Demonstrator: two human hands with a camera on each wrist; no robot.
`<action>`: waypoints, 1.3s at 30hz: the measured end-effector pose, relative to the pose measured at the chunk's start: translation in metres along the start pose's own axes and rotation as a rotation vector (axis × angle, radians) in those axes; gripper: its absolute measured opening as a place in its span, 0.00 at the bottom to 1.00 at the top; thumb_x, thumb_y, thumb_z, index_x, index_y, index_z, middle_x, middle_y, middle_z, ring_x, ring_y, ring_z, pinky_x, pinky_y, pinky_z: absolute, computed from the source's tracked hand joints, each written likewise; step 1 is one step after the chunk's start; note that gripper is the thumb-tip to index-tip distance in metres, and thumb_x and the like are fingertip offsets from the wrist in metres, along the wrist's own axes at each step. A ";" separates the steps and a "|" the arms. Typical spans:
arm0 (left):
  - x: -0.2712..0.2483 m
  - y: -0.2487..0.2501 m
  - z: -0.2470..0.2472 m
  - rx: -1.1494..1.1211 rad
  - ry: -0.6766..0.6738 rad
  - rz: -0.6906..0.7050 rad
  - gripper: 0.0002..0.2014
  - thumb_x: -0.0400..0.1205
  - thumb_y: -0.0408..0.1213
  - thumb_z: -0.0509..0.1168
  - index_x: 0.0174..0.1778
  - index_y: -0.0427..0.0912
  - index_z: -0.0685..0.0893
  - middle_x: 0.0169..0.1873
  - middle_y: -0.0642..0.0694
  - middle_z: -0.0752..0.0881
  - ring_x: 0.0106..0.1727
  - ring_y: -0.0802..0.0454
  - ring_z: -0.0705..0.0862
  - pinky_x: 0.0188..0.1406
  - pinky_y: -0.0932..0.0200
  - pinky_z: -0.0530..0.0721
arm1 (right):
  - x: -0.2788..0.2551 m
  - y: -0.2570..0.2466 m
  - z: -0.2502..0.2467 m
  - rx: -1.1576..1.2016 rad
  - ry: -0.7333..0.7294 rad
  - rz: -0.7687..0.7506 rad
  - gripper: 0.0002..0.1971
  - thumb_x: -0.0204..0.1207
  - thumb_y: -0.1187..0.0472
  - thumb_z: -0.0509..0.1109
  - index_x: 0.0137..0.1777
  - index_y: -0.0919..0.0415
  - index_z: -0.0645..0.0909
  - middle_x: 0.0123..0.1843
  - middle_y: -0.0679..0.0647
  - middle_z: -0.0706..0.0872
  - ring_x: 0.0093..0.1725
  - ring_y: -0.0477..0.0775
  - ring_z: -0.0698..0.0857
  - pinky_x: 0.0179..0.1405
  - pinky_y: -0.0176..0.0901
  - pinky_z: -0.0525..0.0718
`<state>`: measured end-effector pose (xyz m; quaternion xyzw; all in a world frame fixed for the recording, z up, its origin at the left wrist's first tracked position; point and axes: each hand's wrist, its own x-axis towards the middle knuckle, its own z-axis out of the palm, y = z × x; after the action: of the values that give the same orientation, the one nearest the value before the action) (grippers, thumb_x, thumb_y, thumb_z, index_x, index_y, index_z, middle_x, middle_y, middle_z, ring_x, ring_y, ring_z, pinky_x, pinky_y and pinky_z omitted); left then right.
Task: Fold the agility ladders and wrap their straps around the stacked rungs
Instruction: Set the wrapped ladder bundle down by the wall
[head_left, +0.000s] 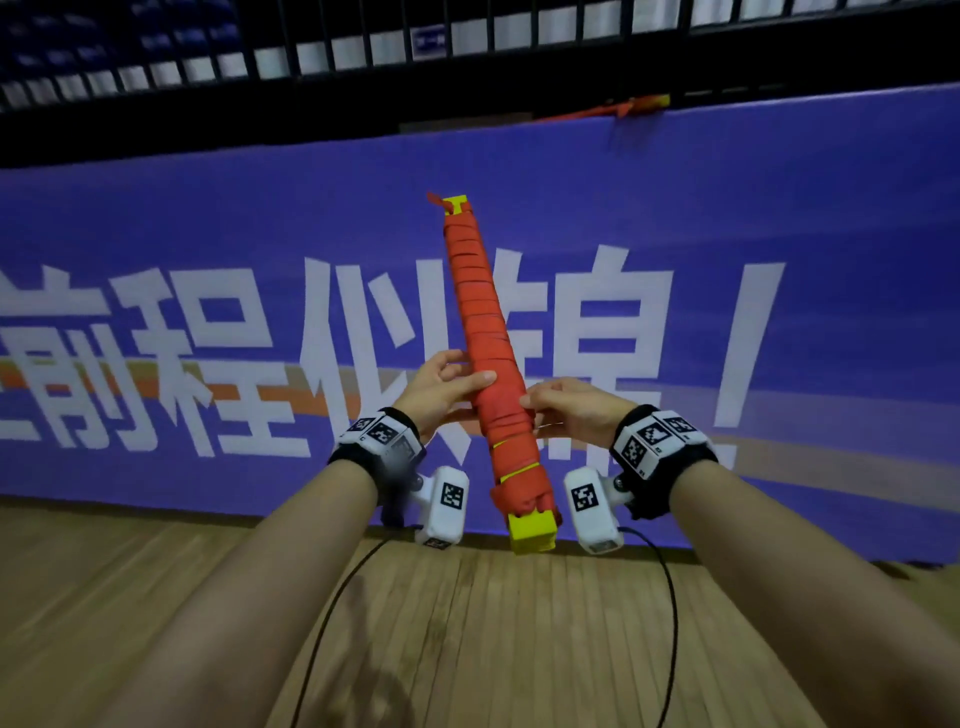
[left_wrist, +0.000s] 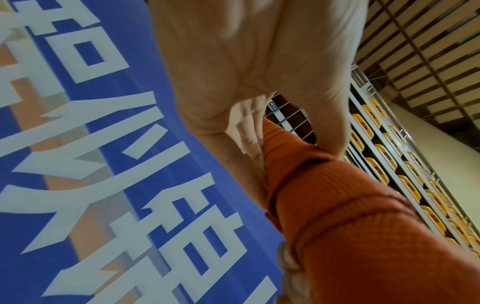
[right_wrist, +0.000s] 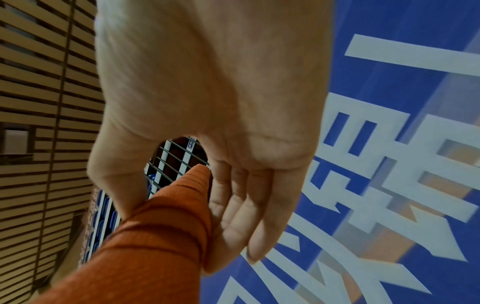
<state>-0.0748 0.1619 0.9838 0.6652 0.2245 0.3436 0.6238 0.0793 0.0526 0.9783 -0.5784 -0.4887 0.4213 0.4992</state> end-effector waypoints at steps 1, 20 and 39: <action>0.005 0.008 0.004 0.001 0.006 0.015 0.24 0.78 0.31 0.71 0.70 0.36 0.72 0.60 0.39 0.84 0.48 0.51 0.87 0.35 0.60 0.88 | 0.001 -0.009 -0.006 -0.009 -0.003 -0.009 0.09 0.82 0.65 0.63 0.38 0.61 0.76 0.31 0.55 0.75 0.30 0.48 0.78 0.35 0.34 0.84; 0.191 0.067 0.010 0.032 -0.050 0.176 0.22 0.79 0.31 0.70 0.66 0.28 0.74 0.53 0.38 0.86 0.44 0.51 0.87 0.31 0.59 0.88 | 0.133 -0.095 -0.106 -0.226 0.131 -0.072 0.10 0.83 0.63 0.60 0.56 0.70 0.75 0.51 0.68 0.81 0.43 0.58 0.83 0.39 0.35 0.87; 0.404 0.101 0.052 0.051 -0.081 0.299 0.23 0.78 0.32 0.72 0.64 0.22 0.77 0.51 0.34 0.85 0.39 0.52 0.86 0.28 0.63 0.86 | 0.261 -0.152 -0.251 -0.250 0.194 -0.182 0.07 0.83 0.65 0.62 0.56 0.67 0.76 0.46 0.65 0.78 0.42 0.58 0.81 0.39 0.37 0.87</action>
<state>0.2186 0.4086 1.1561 0.7201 0.1061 0.3997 0.5573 0.3455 0.2718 1.1656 -0.6272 -0.5372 0.2524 0.5044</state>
